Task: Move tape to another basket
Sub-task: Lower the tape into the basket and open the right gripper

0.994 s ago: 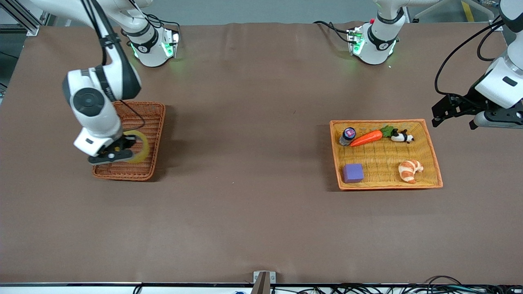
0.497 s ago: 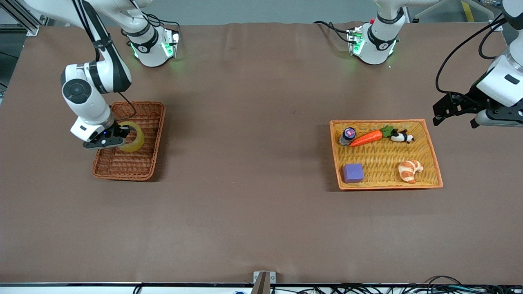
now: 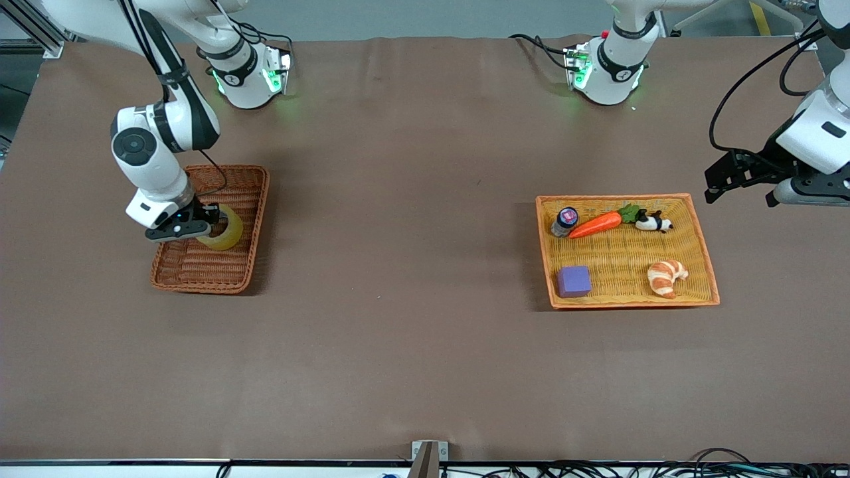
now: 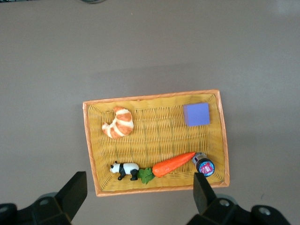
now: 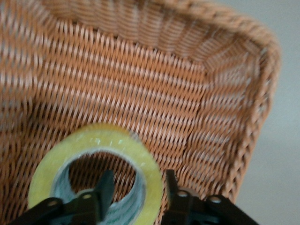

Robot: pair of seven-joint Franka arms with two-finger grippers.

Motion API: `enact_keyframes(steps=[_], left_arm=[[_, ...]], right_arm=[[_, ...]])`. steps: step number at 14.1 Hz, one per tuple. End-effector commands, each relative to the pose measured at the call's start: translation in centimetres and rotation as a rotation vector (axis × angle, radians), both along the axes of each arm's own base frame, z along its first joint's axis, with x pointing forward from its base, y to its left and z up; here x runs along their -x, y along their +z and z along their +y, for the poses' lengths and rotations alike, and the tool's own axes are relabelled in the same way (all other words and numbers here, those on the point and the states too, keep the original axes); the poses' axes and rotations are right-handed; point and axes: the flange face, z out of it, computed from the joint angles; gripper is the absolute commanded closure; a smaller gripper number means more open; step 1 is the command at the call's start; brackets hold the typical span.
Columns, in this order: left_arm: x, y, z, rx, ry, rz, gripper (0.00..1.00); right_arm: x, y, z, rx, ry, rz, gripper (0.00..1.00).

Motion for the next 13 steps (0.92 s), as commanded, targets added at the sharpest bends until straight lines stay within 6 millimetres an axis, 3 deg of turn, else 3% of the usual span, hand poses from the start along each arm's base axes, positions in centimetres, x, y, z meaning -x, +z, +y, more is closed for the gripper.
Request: enact_keyframes(steps=[1,3,5,8,10,13], left_arm=[[0.1,0.7,0.2,-0.020,0.004,0.007,0.00],[0.2,0.5,0.2,-0.021,0.003,0.017,0.00],[0.2,0.6,0.2,-0.019,0.006,0.016,0.00],[0.2,1.4,0.1,-0.018,0.005,0.001,0.00],[0.5,1.7,0.1,-0.019,0.005,0.008,0.00],[0.7,1.9,0.1,-0.019,0.005,0.016,0.00]], right_arm=[[-2.8,5.3,-0.4,-0.007,-0.025,-0.114,0.00],[-5.1,9.0,-0.9,0.012,-0.047,-0.148,0.00],[-7.2,13.1,-1.0,-0.065,-0.178,-0.144,0.00],[-10.0,21.6,-2.1,-0.149,-0.336,-0.039,0.00],[-10.5,26.8,-2.9,-0.151,-0.446,-0.022,0.00],[-10.3,35.1,-0.5,-0.147,-0.474,0.006,0.00]])
